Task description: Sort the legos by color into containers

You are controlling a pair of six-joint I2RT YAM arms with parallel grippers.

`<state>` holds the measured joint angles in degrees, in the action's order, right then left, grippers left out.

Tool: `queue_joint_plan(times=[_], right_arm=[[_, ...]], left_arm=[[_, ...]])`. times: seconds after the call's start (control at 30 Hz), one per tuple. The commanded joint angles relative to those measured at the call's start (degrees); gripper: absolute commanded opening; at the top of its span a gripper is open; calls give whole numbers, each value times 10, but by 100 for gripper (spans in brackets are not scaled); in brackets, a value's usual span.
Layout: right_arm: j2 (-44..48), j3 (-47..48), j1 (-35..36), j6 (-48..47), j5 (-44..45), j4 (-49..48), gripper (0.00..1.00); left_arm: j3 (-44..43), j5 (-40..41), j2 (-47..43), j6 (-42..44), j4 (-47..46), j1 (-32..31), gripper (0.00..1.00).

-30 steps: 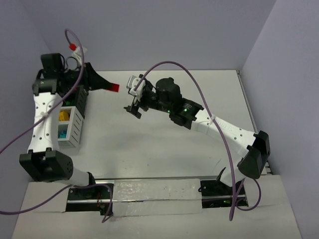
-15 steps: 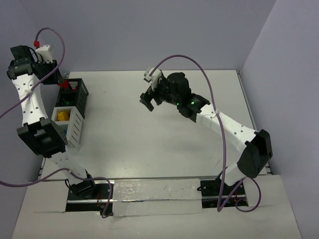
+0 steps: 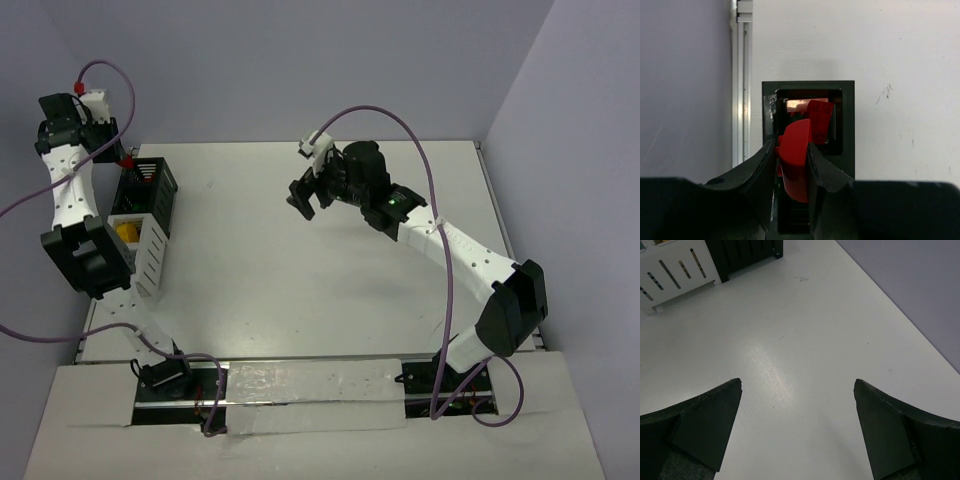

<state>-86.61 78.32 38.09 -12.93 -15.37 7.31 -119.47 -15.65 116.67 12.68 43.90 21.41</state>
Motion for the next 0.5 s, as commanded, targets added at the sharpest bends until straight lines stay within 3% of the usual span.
queue_joint_plan(times=[0.0,0.47], right_arm=[[-1,-4,-8,5,-7,-7,100],[-7,-6,-20,11,-13,-9,100]], left_arm=[[-26,-34,17,-31,-50,-8,2],[-36,-21,71,-50,-55,-29,11]])
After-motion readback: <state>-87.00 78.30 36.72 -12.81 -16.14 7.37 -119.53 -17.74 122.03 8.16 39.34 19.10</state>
